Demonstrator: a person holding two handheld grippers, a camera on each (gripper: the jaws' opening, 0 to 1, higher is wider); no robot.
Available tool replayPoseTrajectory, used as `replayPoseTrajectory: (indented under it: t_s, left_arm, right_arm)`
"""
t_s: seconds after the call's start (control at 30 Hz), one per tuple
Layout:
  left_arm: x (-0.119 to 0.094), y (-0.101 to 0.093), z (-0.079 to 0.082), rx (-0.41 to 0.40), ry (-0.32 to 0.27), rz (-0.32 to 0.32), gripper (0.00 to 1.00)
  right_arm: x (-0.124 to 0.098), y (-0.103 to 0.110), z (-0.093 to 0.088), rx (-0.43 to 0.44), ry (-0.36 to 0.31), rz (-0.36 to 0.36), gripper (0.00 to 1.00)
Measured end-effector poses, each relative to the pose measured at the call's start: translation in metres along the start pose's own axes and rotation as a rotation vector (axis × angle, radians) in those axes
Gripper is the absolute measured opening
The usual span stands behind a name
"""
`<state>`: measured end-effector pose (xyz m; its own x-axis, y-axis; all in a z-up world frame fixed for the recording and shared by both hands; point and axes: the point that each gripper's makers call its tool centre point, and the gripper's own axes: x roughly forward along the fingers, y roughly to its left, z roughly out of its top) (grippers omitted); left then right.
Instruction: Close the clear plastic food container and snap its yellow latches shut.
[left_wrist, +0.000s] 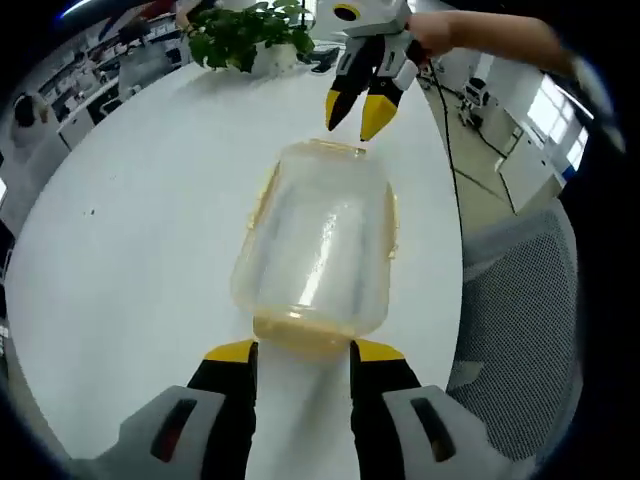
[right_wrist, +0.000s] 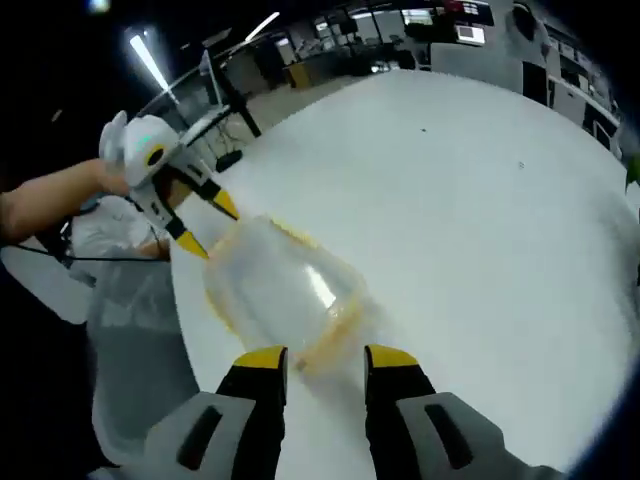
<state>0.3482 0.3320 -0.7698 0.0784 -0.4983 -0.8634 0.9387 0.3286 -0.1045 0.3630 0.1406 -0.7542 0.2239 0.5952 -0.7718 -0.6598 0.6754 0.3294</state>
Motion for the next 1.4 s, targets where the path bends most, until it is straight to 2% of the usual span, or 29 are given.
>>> replayPoseTrajectory:
  t_s: [0.07, 0.1, 0.17, 0.27, 0.3, 0.37, 0.43, 0.47, 0.7, 0.77, 0.93, 1.1, 1.33, 1.37, 1.4]
  left_arm:
    - [-0.001, 0.003, -0.003, -0.064, -0.027, 0.024, 0.29]
    - [-0.001, 0.003, -0.001, -0.115, -0.067, 0.028, 0.30]
    - [-0.003, 0.002, -0.001, -0.189, -0.080, 0.033, 0.29]
    - [-0.005, 0.005, 0.000, -0.308, -0.094, 0.073, 0.29]
    - [-0.006, 0.004, 0.000, -0.329, -0.086, 0.070, 0.29]
    - [-0.007, 0.001, 0.010, -0.406, -0.159, 0.048, 0.30]
    - [-0.009, 0.000, 0.015, -0.503, -0.195, 0.032, 0.31]
    - [-0.010, 0.000, 0.014, -0.554, -0.194, 0.029, 0.31]
    - [0.002, 0.003, 0.017, -0.707, -0.201, 0.045, 0.30]
    - [0.004, 0.001, 0.018, -0.706, -0.194, 0.045, 0.31]
    - [0.013, -0.003, 0.019, -0.718, -0.181, 0.033, 0.30]
    - [0.013, -0.003, 0.020, -0.756, -0.183, 0.041, 0.32]
    - [0.014, 0.000, 0.020, -0.767, -0.173, 0.036, 0.29]
    - [0.015, -0.001, 0.021, -0.775, -0.175, 0.030, 0.29]
    - [0.014, -0.004, 0.032, -0.769, -0.226, -0.011, 0.27]
  right_arm:
    - [0.003, 0.001, -0.002, -0.005, 0.012, -0.013, 0.29]
    - [0.004, 0.002, -0.002, 0.002, 0.009, -0.008, 0.29]
    - [0.005, 0.004, -0.001, 0.022, 0.002, -0.003, 0.29]
    - [0.008, 0.007, 0.003, 0.077, -0.006, 0.002, 0.28]
    - [0.009, 0.007, 0.004, 0.078, -0.005, 0.002, 0.28]
    - [0.011, 0.003, 0.005, 0.091, -0.004, -0.005, 0.28]
    - [0.012, 0.003, 0.004, 0.108, 0.005, -0.007, 0.28]
    - [0.012, 0.003, 0.004, 0.106, 0.004, -0.008, 0.28]
    - [0.016, 0.005, 0.002, 0.116, 0.007, -0.003, 0.25]
    - [0.020, 0.006, -0.002, 0.108, 0.022, 0.002, 0.24]
    - [0.021, 0.007, 0.000, 0.124, 0.003, 0.010, 0.25]
    - [0.021, 0.009, -0.001, 0.150, 0.012, 0.011, 0.24]
    - [0.021, 0.014, -0.004, 0.176, 0.001, -0.021, 0.21]
    - [0.020, 0.015, -0.004, 0.171, -0.004, -0.023, 0.21]
    - [0.020, 0.014, -0.005, 0.173, -0.007, -0.025, 0.20]
